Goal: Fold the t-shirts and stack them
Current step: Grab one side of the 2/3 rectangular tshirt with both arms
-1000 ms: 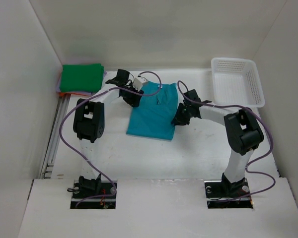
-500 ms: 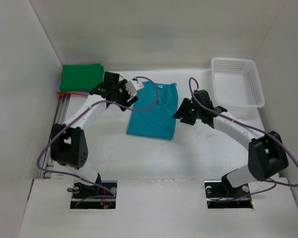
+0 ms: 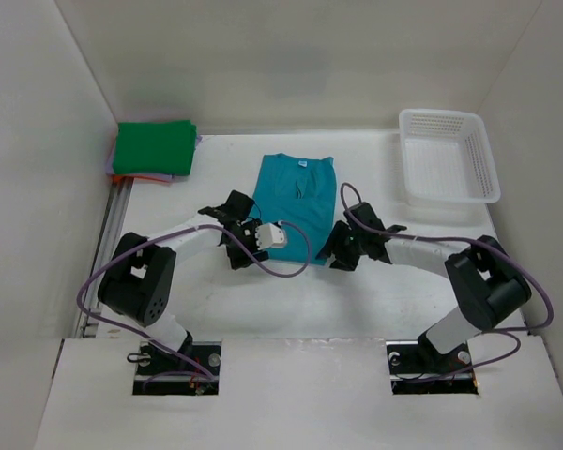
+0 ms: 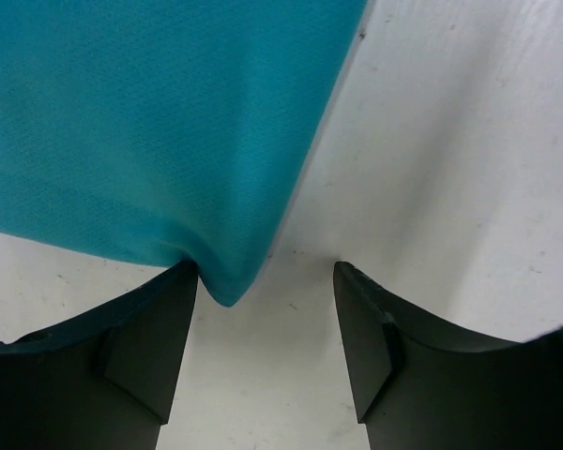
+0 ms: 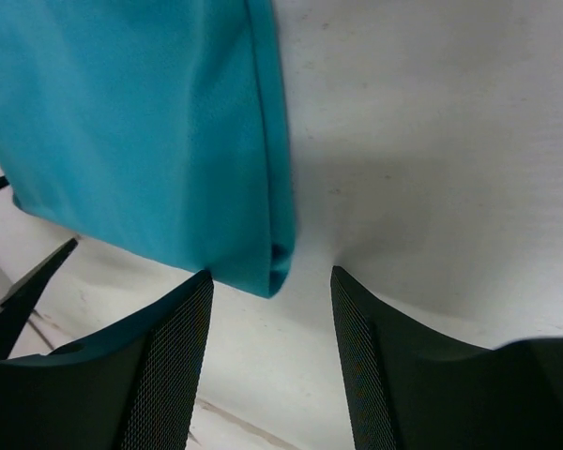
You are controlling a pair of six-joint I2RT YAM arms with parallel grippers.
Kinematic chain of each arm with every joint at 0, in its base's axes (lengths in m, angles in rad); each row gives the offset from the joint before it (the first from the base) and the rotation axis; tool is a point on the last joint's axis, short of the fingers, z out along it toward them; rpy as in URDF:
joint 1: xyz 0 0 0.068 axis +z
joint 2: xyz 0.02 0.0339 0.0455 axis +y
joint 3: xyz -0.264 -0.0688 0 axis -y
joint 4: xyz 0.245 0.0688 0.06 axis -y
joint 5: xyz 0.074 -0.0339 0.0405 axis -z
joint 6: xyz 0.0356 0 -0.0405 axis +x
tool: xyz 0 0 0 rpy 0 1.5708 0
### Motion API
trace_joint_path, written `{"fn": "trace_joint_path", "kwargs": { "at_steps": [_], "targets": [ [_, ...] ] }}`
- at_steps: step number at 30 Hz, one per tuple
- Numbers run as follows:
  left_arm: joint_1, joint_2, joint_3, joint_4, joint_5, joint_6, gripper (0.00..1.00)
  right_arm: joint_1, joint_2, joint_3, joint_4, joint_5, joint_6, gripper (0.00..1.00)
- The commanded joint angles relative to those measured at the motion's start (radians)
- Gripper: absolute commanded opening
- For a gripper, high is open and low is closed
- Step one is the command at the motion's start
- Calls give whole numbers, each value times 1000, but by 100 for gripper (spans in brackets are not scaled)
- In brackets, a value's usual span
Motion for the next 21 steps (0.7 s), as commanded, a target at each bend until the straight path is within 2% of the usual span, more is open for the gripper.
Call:
{"fn": "trace_joint_path", "kwargs": {
  "at_steps": [1, 7, 10, 12, 15, 16, 21],
  "targets": [
    [3, 14, -26, 88, -61, 37, 58, 24, 29, 3, 99, -24, 47, 58],
    [5, 34, -42, 136, -87, 34, 58, 34, 81, 5, 68, -33, 60, 55],
    [-6, 52, -36, 153, -79, 22, 53, 34, 91, 3, 65, -41, 60, 48],
    [-10, 71, -23, 148, -76, 13, 44, 34, 91, 3, 65, -41, 58, 39],
    [-3, 83, -8, 136, -64, -7, 18, 23, 69, 2, 65, -25, 56, 22],
    [-4, 80, -2, 67, -37, -16, 3, 6, 52, 5, 77, -30, 35, 2],
    [-32, 17, -45, 5, -30, -38, 0, 12, 22, -3, 77, -42, 27, 0]
  ]
}}
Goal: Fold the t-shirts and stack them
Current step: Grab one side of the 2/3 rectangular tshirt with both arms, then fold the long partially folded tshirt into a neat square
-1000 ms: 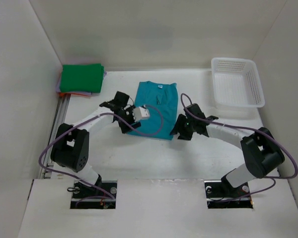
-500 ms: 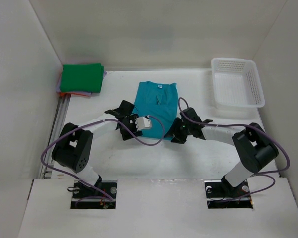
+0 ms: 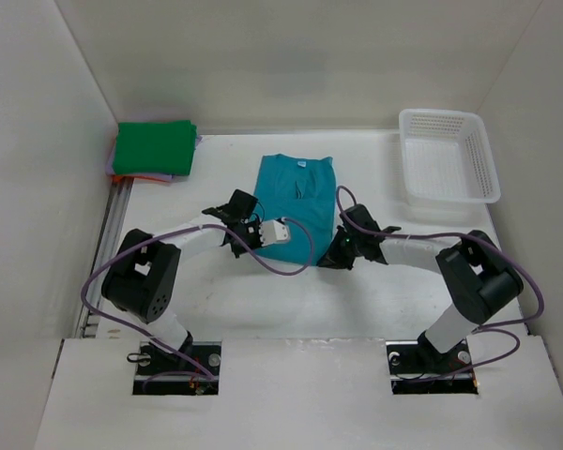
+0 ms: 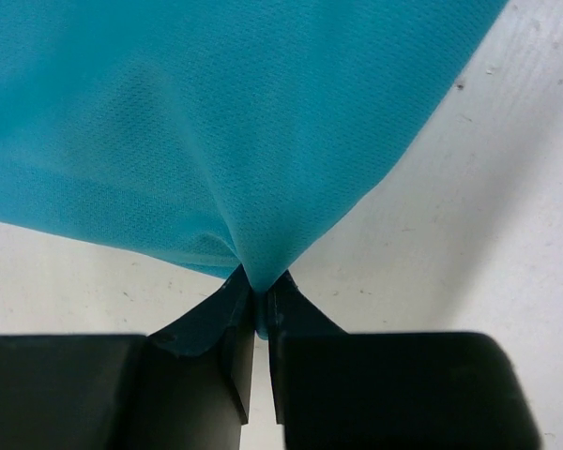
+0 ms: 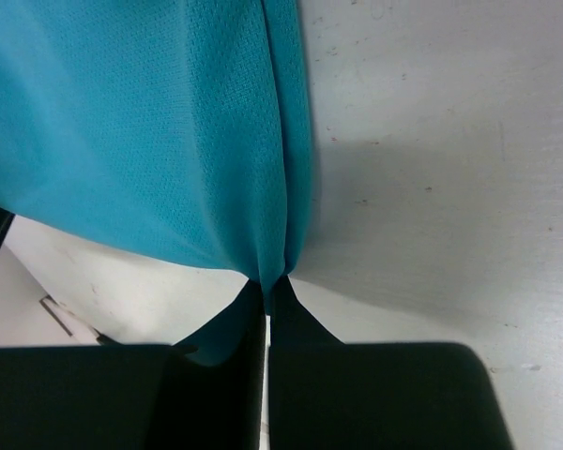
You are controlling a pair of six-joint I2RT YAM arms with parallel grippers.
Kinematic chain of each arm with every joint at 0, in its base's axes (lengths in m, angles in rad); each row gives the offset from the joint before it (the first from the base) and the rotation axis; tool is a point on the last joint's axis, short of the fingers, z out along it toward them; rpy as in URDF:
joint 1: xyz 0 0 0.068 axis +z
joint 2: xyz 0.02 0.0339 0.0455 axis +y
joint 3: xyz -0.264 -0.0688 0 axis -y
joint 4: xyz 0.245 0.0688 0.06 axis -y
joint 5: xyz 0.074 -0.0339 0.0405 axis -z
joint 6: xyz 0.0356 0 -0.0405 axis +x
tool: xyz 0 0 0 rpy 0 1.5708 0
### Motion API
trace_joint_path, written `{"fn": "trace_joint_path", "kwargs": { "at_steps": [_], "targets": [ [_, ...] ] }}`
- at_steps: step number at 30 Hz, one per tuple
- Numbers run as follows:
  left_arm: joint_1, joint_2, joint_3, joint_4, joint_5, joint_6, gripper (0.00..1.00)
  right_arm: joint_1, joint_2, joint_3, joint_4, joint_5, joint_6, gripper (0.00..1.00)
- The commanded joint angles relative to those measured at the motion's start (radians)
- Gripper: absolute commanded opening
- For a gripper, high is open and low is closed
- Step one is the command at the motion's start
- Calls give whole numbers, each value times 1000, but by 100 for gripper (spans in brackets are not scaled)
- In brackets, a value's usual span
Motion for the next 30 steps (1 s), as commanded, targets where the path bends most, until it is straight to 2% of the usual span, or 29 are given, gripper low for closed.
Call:
{"fn": "trace_joint_path", "kwargs": {
  "at_steps": [1, 7, 12, 17, 20, 22, 24, 29, 30],
  "targets": [
    [-26, -49, -61, -135, 18, -32, 0, 5, -67, -13, 2, 7, -17, 0],
    [-102, -224, -115, -316, -21, -52, 3, 135, -278, -104, -95, 30, 23, 0],
    [-204, -424, -117, -603, -15, -112, 4, 348, -490, -144, -254, 80, 138, 0],
    [-295, -583, 1, -920, 57, -178, 4, 571, -685, -98, -466, 152, 310, 0],
    [-295, -578, 108, -990, 139, -208, 6, 634, -754, -46, -567, 207, 367, 0],
    [-261, -523, 164, -976, 179, -224, 6, 628, -768, -27, -583, 209, 355, 0],
    [-205, -449, 210, -941, 206, -225, 6, 570, -765, -26, -576, 192, 309, 0],
    [-65, -260, 297, -840, 216, -218, 6, 329, -718, -20, -524, 114, 145, 0],
    [-44, -214, 323, -814, 206, -224, 6, 247, -693, -16, -505, 81, 91, 0]
  ]
}}
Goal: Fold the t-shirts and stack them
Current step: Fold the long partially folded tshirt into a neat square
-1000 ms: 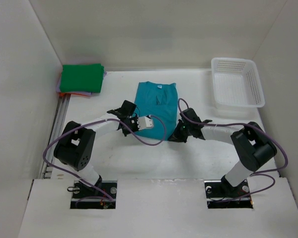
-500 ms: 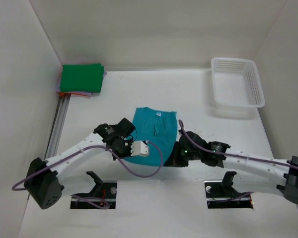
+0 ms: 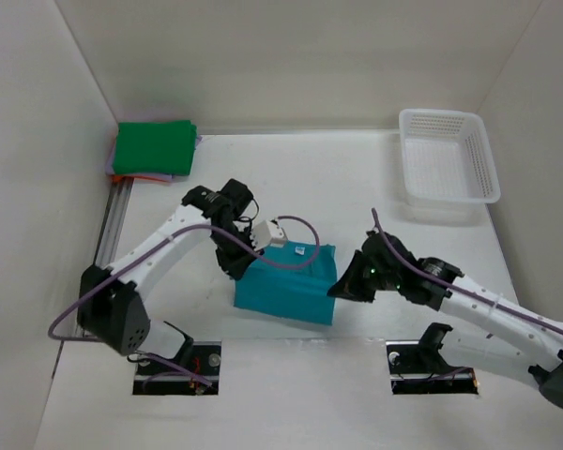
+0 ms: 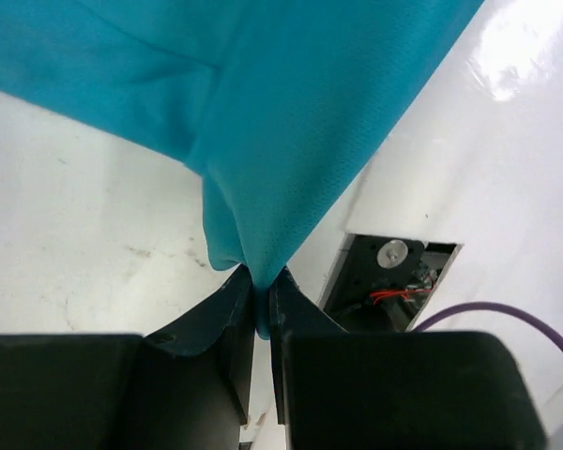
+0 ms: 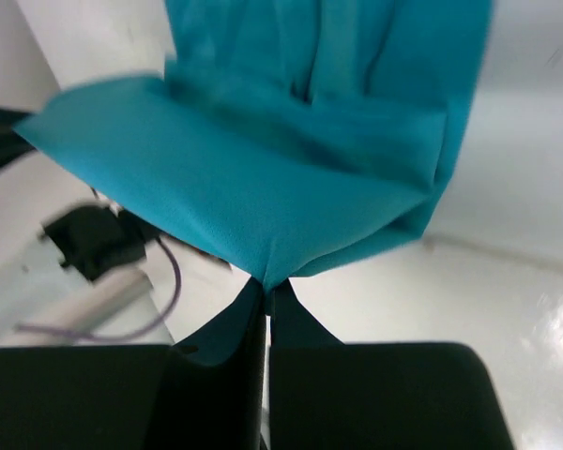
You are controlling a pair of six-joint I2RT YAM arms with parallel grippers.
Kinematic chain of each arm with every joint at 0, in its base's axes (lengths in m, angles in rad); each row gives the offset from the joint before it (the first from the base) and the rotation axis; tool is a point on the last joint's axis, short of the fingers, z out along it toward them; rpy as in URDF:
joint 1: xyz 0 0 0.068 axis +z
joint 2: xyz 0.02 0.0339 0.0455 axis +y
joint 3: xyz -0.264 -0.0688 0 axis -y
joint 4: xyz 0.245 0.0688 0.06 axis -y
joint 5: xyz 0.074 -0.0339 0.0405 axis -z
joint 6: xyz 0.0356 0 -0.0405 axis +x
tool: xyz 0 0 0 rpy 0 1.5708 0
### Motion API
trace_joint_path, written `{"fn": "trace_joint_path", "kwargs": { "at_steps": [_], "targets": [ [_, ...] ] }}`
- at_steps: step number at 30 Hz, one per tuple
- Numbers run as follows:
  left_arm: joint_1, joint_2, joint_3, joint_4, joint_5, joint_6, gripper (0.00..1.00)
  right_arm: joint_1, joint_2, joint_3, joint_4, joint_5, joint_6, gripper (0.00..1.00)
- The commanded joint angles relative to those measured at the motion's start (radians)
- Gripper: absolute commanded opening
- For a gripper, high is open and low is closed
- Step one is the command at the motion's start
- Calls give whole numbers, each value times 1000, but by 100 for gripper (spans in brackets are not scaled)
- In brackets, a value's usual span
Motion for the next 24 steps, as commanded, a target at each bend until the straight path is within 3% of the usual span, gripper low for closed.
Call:
{"fn": "trace_joint_path", "kwargs": {
  "at_steps": [1, 8, 19, 24],
  "targets": [
    [63, 95, 85, 52, 13, -12, 6, -163, 50, 44, 16, -69, -155, 0],
    [126, 283, 266, 89, 2, -25, 7, -380, 224, 122, 67, -180, -324, 0],
    [183, 487, 390, 161, 1, -51, 12, -504, 529, 270, 137, -229, -449, 1],
    [192, 553, 445, 232, -16, -81, 14, -536, 630, 320, 174, -230, -473, 8]
  ]
}}
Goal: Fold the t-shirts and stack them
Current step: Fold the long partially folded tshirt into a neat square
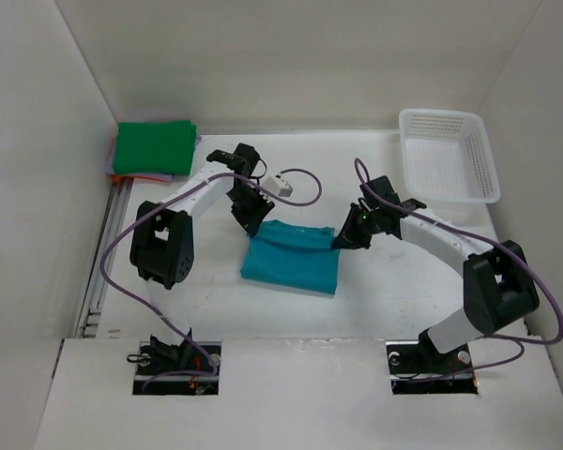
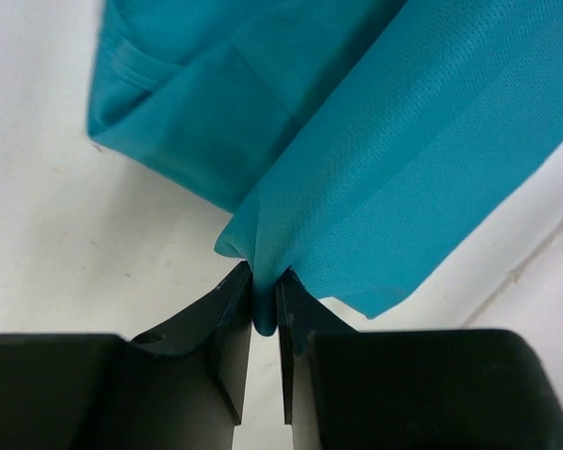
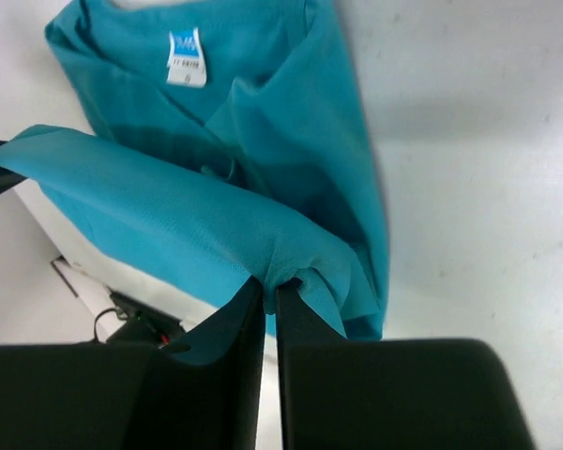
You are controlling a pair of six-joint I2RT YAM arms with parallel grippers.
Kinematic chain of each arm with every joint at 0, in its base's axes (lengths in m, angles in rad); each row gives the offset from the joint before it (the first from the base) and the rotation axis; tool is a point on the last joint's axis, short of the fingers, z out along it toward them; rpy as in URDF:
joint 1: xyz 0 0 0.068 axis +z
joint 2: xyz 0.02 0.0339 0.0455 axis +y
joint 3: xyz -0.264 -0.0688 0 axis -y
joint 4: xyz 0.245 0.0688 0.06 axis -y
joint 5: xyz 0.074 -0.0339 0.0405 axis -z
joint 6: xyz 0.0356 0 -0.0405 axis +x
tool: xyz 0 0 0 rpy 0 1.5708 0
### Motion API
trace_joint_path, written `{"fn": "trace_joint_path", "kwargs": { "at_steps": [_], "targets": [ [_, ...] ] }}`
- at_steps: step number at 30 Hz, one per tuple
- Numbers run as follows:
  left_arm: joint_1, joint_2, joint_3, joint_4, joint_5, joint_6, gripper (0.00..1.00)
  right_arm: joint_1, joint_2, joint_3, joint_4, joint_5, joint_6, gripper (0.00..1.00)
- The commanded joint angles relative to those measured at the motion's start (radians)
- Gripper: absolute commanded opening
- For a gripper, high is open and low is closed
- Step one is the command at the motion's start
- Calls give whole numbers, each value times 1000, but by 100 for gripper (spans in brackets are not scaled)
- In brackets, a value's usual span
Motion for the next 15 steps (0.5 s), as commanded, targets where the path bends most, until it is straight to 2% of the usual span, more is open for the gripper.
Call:
{"fn": "trace_joint_path", "kwargs": {
  "at_steps": [1, 3, 7, 11, 15],
  "targets": [
    [19, 16, 73, 74, -25, -27, 15, -26, 50, 65, 63, 1, -49, 11],
    [25, 39, 88, 103, -37, -39, 18, -38, 96, 91, 102, 1, -51, 21],
    [43, 80, 128, 181, -93, -85, 27, -75, 176, 149, 183, 4, -65, 31],
    [76, 76, 191, 268, -176, -131, 37, -112, 187, 189, 251, 1, -72, 35],
    [76, -30, 170, 327, -183, -143, 44, -109, 112, 174, 269, 0, -76, 41]
  ]
}}
